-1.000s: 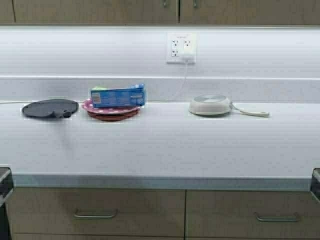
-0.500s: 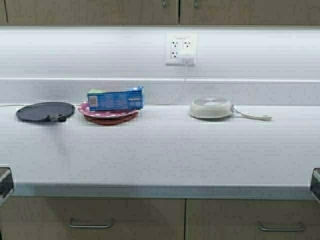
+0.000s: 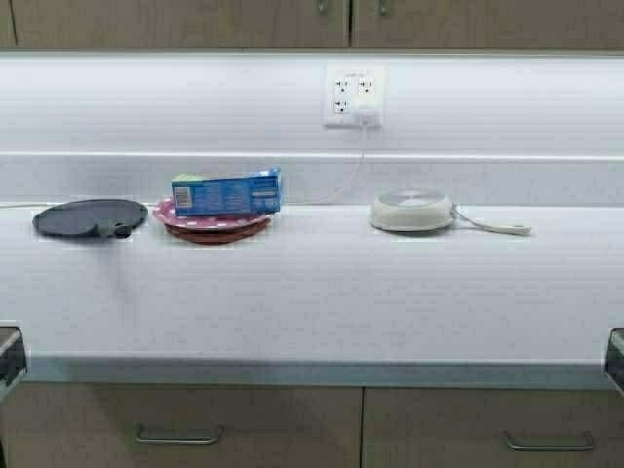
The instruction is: Open the cabinet, put the pot inside, then close it
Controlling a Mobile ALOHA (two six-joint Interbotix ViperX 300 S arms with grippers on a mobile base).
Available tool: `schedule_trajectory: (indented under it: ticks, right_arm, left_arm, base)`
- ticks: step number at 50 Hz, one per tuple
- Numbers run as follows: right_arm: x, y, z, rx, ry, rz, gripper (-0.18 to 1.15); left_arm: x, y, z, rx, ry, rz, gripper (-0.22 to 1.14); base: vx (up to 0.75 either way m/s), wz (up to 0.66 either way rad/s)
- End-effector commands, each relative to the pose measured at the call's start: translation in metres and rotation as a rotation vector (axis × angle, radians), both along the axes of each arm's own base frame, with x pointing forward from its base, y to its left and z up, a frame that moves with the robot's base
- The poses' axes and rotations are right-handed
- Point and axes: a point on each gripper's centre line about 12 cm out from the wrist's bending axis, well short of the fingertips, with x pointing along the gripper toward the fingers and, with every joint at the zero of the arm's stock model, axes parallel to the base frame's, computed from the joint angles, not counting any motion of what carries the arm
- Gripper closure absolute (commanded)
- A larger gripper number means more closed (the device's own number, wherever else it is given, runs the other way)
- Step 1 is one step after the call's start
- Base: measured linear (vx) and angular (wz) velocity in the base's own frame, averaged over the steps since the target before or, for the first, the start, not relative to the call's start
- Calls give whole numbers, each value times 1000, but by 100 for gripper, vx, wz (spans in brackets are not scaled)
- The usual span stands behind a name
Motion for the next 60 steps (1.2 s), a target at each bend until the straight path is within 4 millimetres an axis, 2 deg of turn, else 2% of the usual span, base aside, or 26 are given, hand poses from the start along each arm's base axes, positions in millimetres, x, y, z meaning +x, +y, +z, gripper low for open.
schedule_trajectory:
  ticks: [1,21,60]
  right_arm:
    - [-1,0,6,4,-19,3,91]
    - [-2,-1,0,-6,-6,2,91]
    - [-3,-1,2,-8,-12,1,91]
  left_arm:
    - [-1,0,10,-11,-30,0,88]
    - [-1,-1,6,-17,-19,0,88]
    - [-3,0,5,-18,-17,2,88]
  base:
    - [0,0]
    - [0,0]
    - [0,0]
